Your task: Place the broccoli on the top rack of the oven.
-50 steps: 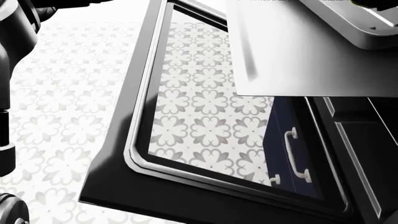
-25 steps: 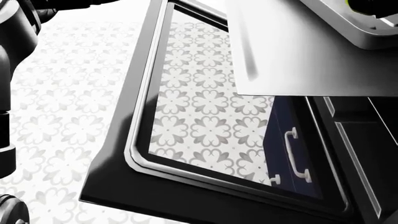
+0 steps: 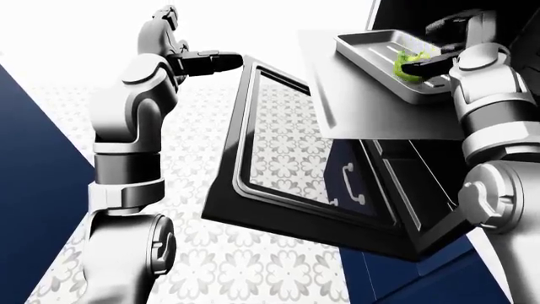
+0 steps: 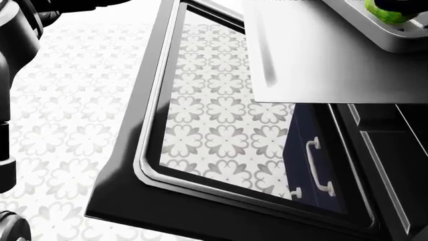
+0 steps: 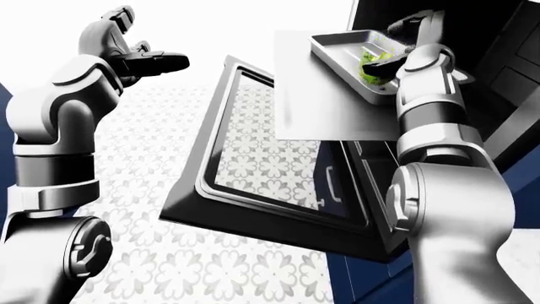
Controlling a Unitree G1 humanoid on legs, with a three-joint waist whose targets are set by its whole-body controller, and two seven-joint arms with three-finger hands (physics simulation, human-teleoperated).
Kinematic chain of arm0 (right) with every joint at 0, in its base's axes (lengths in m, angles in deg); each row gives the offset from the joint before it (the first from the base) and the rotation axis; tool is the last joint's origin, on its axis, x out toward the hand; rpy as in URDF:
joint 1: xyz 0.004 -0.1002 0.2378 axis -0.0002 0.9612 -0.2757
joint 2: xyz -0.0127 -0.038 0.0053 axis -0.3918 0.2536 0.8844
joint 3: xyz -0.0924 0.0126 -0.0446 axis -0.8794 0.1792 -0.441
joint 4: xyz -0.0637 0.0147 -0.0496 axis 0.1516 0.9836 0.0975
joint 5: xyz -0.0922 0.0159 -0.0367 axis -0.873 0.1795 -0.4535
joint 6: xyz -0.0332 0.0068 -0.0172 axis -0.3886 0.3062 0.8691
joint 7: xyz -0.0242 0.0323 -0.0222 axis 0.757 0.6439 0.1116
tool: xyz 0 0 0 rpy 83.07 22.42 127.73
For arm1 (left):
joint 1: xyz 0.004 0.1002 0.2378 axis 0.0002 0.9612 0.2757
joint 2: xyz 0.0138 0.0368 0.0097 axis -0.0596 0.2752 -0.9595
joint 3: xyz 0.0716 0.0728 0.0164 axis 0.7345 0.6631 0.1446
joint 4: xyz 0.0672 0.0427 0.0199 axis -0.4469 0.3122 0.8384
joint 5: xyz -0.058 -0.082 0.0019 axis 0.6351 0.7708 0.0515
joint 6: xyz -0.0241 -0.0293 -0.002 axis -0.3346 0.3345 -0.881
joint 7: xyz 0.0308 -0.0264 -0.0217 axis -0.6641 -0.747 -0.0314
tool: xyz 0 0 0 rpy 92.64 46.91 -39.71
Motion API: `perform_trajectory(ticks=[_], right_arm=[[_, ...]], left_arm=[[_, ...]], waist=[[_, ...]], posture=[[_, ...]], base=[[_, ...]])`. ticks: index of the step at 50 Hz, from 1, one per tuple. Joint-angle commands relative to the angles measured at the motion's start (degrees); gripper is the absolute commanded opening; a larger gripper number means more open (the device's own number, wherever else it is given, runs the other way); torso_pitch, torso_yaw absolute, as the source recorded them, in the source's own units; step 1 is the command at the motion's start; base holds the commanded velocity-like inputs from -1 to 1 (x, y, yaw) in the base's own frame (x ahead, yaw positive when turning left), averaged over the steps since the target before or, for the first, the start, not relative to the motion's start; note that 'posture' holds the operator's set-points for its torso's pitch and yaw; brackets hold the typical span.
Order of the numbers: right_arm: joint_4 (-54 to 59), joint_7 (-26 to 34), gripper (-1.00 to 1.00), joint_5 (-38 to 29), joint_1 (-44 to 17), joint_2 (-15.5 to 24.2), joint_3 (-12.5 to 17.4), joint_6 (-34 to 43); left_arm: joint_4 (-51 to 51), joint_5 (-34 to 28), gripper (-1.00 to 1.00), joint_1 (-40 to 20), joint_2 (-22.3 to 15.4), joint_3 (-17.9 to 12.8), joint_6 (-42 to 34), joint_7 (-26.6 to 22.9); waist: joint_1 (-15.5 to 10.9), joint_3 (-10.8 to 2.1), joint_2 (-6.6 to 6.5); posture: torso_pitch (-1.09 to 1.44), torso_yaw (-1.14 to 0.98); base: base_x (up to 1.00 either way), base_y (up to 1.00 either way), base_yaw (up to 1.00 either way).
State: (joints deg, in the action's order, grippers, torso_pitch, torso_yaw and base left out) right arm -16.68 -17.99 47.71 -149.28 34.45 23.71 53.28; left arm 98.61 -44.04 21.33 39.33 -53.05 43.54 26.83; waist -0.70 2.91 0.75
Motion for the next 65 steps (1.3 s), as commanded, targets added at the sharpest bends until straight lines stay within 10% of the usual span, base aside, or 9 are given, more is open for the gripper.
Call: perform_trajectory(ticks=[1, 18, 44, 65], right_arm=[[-2.6, -0.8, 1.0, -0.9, -2.4, 0.8, -0.1, -1.9], [-3.1, -0.9, 1.0, -3.4, -4.7, 0.0, -0.3, -2.5], [-7.4, 6.8, 1.0, 11.7, -13.8, -4.9, 2.4, 9.4], [-51.8, 11.8, 1.0, 18.8, -6.9, -8.2, 0.1, 39.6]], left_arm=[[-2.2, 0.1, 1.0, -2.2, -0.6, -0.4, 1.6, 0.0], [-2.7, 0.3, 1.0, -1.9, -0.6, -0.4, 1.4, 0.1], [2.5, -1.0, 1.0, -5.9, -1.6, -0.2, 3.2, -0.8], [7.3, -2.1, 1.0, -13.1, -3.1, -0.4, 4.8, 1.7]], waist=[[0.0, -2.02, 0.24], [0.0, -2.07, 0.24], [0.1, -1.64, -0.25], [0.0, -1.05, -0.35]], posture=[[0.0, 0.0], [0.0, 0.0], [0.0, 0.0], [0.0, 0.0]], base=[[0.0, 0.0, 0.0], [0.0, 0.0, 0.0], [0.0, 0.0, 0.0], [0.0, 0.0, 0.0]])
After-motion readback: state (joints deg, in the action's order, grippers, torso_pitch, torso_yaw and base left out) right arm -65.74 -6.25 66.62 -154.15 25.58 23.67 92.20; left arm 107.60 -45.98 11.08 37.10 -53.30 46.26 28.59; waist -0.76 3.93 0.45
